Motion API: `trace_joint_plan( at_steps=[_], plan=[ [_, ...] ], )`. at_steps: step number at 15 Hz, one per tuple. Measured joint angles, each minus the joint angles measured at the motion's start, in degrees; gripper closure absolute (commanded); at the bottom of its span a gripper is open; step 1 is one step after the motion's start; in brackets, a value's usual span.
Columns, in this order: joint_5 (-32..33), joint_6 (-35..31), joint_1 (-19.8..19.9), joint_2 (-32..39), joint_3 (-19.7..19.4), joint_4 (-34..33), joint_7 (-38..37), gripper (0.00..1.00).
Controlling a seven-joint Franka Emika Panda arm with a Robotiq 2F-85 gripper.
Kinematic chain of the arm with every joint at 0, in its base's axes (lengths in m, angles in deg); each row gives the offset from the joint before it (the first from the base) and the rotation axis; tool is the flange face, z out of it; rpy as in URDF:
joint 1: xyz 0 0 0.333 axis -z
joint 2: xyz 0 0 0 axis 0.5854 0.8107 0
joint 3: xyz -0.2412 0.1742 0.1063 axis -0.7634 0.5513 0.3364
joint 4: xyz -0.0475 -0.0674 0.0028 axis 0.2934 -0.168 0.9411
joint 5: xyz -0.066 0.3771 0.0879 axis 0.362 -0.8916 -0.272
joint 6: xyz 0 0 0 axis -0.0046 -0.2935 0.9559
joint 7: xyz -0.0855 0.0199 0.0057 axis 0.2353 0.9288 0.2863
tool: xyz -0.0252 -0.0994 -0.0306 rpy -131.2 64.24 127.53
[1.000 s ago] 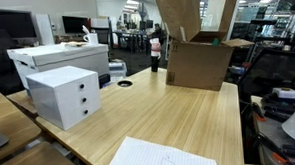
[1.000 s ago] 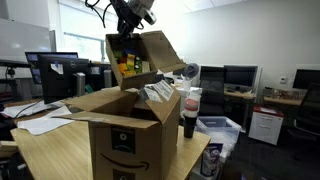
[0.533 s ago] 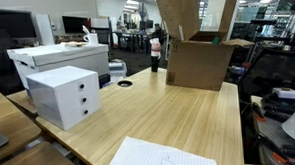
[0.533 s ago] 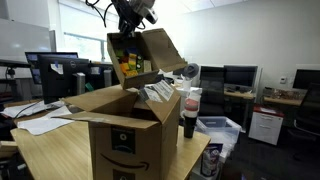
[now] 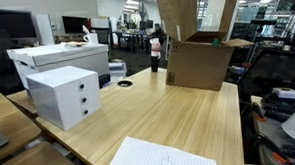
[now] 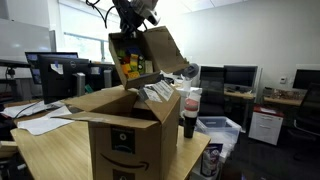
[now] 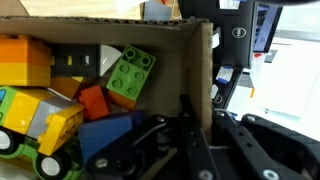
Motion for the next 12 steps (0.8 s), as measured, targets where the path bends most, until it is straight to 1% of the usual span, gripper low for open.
trace_joint_plan(
  at_steps=[12],
  plan=[
    [-4.83,0.35,2.23,0.05,-1.69,1.88,4.02,0.97]
  ],
)
